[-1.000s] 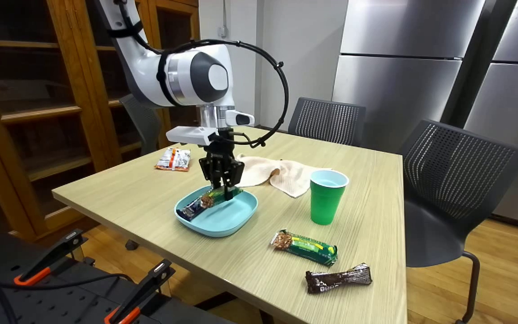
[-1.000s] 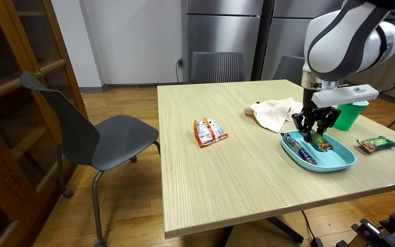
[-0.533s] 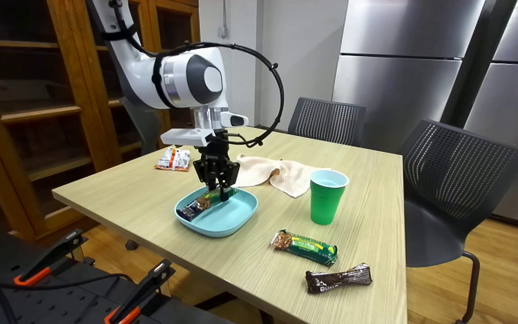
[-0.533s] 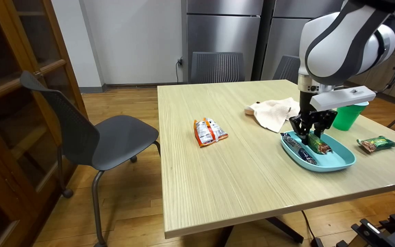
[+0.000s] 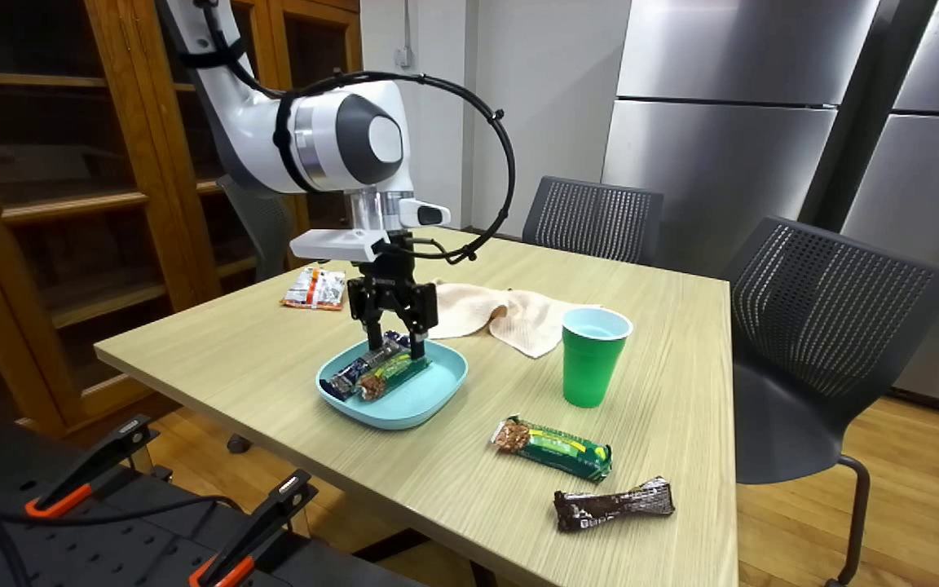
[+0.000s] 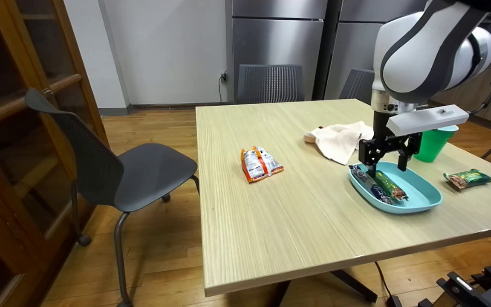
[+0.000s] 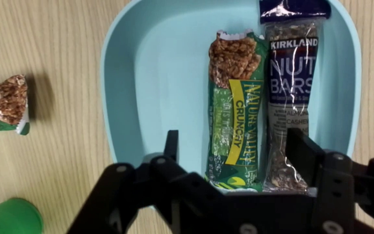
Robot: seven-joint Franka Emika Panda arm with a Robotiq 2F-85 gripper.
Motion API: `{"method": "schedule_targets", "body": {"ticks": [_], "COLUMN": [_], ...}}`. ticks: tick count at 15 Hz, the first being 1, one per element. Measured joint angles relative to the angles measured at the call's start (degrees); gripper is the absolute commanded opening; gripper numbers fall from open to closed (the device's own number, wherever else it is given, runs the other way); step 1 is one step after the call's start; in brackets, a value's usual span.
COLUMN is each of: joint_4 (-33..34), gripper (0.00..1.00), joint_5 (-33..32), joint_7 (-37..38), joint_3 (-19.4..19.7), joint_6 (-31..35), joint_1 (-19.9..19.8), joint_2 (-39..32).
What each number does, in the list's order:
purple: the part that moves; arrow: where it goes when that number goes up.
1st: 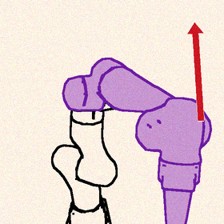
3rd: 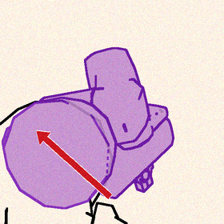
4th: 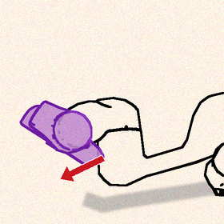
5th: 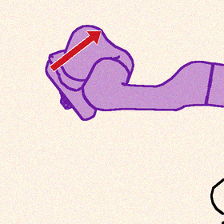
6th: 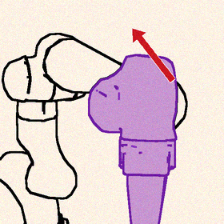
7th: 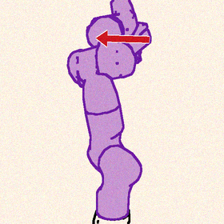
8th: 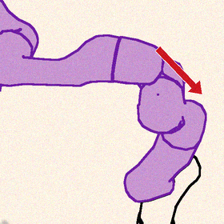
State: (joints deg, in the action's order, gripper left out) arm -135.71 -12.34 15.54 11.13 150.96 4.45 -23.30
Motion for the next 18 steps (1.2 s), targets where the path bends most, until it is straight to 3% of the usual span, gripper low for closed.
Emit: {"method": "schedule_targets", "body": {"ticks": [4,8,14,18], "joint_4": [-0.35,-0.42,-0.44,-1.38], "gripper": [1.0,1.0,1.0,1.0], "joint_5": [3.92,12.86,25.29,31.35], "joint_7": [0.28,0.46,1.68,5.13], "joint_3": [0.04,-0.12,-0.12,0.1], "joint_6": [-2.65,-5.17,-4.62,-0.9], "joint_1": [-0.62,-2.9,-7.85,-9.93], "joint_2": [2.6,5.04,6.76,6.78]}}
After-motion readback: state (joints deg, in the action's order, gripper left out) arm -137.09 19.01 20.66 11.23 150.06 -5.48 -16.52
